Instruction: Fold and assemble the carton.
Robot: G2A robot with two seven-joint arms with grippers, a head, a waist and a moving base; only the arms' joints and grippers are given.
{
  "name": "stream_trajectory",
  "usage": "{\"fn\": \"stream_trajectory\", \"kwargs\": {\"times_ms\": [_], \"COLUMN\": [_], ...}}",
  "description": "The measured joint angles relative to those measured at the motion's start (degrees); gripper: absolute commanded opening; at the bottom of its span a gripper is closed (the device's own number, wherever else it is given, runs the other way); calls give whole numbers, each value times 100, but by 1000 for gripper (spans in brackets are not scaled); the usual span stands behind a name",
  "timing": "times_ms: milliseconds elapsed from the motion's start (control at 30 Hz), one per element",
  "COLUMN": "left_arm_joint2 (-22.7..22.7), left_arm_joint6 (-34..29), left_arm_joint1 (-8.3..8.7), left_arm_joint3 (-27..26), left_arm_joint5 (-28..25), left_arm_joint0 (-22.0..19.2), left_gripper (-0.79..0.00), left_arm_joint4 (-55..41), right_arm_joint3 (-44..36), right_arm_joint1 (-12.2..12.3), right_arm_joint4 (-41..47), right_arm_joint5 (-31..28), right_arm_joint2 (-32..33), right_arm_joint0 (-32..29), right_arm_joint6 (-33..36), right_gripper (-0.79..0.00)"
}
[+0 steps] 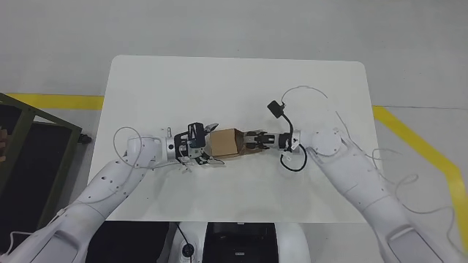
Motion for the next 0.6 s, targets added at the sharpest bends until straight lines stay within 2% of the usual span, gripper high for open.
{"fn": "stream_trajectory", "kwargs": {"times_ms": [267, 600], "left_arm_joint2": [-2, -16], "left_arm_joint6": [-19, -40], "left_arm_joint1": [-2, -6], "left_arm_joint3": [-17, -1], "left_arm_joint5": [6, -4], "left_arm_joint0": [5, 3], "left_gripper": [0, 0], "left_arm_joint4": [21, 3], "right_arm_joint3": [-88, 264], "right_arm_joint1": [24, -207], "right_arm_joint4": [-202, -257], "right_arm_joint5": [34, -32], "right_arm_joint2": [102, -291], "right_arm_joint0": [-37, 314], "right_arm_joint6": [-162, -237], "right_gripper": [-785, -785]}}
